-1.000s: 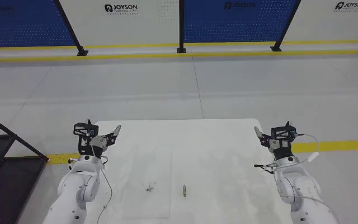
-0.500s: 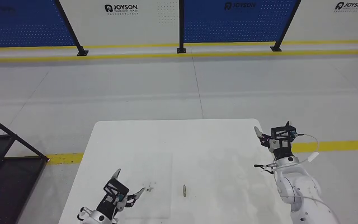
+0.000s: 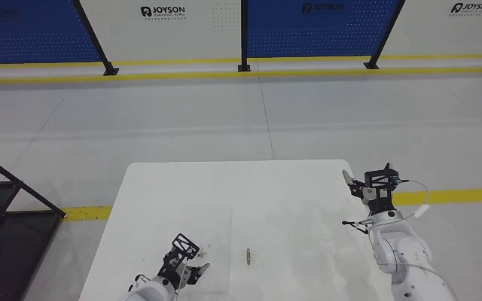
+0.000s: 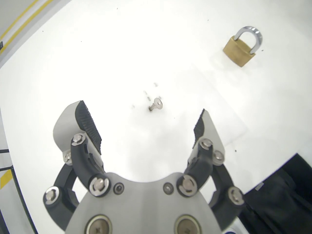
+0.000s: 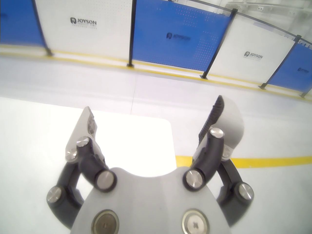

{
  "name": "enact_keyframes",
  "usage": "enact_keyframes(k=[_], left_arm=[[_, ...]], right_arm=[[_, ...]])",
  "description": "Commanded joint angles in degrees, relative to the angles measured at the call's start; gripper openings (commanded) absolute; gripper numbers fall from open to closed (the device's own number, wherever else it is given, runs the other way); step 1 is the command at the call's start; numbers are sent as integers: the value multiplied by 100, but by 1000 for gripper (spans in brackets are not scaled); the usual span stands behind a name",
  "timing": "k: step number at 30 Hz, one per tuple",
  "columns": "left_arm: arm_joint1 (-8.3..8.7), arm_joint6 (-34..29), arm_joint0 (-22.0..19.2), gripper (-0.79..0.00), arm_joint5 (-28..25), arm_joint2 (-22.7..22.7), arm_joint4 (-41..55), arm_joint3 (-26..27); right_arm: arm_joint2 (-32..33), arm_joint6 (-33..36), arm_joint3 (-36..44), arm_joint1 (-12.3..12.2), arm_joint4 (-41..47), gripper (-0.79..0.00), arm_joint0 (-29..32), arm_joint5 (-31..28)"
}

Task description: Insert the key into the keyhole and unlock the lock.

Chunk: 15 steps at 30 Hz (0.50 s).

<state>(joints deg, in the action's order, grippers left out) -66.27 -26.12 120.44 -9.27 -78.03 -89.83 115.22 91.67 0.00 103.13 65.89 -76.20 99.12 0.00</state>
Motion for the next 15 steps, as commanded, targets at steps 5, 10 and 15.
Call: enact_keyframes(k=[5,10,15], left_arm=[[-65,-591,-501,-339,250,457,-87,-323],[-102,-775,-658,-296,502,656,-141,-434],[-101,-757,-694,-345,504,703,-217,-468]], right_arm=[[0,0,0,0,0,0,0,0],[0,0,0,0,0,0,0,0],[0,0,0,0,0,0,0,0]])
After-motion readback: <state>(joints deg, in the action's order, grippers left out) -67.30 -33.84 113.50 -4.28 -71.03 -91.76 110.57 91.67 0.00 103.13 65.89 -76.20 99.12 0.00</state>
